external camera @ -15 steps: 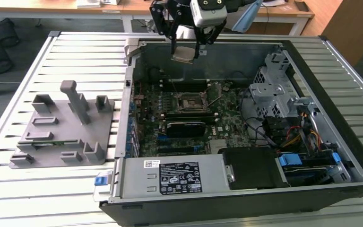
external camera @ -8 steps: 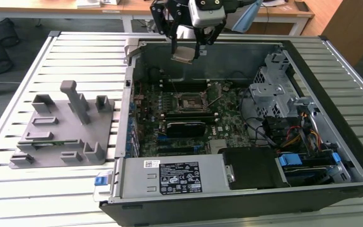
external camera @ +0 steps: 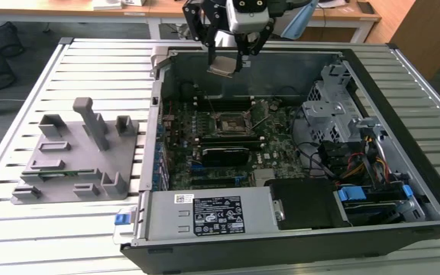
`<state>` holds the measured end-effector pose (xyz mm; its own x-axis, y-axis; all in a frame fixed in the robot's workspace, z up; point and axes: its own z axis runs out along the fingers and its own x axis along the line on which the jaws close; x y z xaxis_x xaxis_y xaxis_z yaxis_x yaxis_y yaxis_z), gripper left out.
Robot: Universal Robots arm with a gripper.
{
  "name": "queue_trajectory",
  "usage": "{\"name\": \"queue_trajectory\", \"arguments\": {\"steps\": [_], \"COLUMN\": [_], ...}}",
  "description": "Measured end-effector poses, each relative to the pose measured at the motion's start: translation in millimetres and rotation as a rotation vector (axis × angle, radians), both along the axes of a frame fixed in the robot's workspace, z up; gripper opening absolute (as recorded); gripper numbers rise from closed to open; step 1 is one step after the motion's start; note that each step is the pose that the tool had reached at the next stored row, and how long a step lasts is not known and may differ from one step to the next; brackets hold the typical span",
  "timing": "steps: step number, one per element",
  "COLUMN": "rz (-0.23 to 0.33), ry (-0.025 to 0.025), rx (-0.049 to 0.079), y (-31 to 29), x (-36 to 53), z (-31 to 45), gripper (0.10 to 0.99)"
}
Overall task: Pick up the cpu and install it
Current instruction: 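Place the cpu into insertion slot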
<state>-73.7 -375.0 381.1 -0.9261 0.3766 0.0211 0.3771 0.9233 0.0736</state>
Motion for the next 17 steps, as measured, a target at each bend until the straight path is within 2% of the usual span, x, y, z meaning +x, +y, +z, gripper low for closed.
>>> {"name": "queue_trajectory", "arguments": {"steps": [17], "rz": [-0.113], "ry": [0.0000], "rx": [0.000], "y": [0.1], "x": [0.0], "z": [-0.2], "gripper": [0.533]}}
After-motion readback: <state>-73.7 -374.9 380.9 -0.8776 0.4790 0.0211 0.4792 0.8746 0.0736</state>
